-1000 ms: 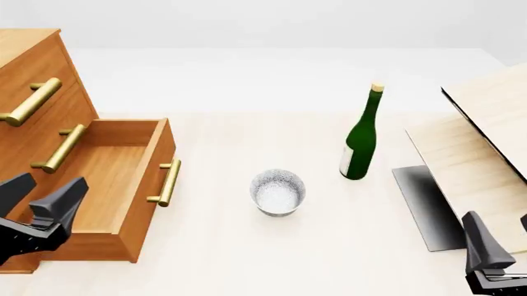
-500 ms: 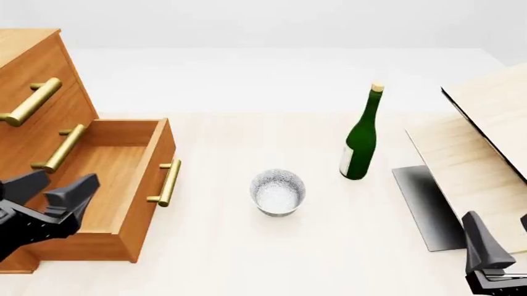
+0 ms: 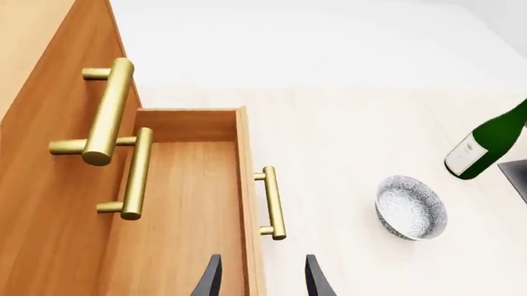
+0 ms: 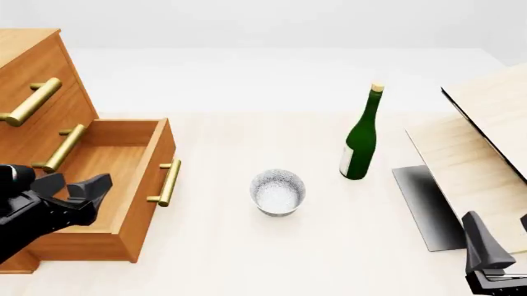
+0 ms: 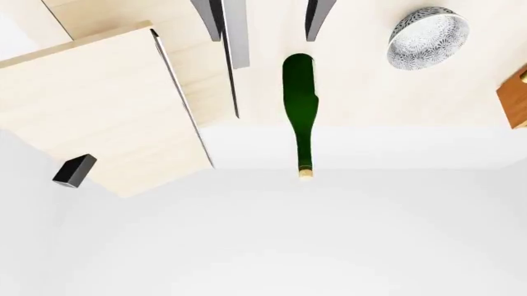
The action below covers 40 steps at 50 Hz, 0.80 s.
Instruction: Put the bowl in the bottom drawer of the cabinet and close it.
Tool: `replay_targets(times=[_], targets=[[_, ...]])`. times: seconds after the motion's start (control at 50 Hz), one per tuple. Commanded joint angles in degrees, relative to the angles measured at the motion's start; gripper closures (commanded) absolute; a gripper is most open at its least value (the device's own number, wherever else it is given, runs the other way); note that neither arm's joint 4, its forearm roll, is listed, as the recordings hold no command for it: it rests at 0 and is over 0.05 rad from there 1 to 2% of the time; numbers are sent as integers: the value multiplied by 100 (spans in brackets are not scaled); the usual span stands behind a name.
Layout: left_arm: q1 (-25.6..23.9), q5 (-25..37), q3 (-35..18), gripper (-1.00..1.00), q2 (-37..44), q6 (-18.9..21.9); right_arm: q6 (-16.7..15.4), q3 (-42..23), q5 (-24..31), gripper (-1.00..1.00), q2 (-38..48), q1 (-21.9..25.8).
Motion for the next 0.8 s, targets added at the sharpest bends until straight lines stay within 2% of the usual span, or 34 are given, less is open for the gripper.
replay_targets(times=[0.02,0.4,0.8], targets=[[133,-120,-15,-100,422,-188,0,0,0,-100,0,0],[6,-472,-99,-100,1120,-478,-1,0,0,-100,0,0],[-61,-1117,-128,-100,2131,-348,0,0,0,-100,0,0]])
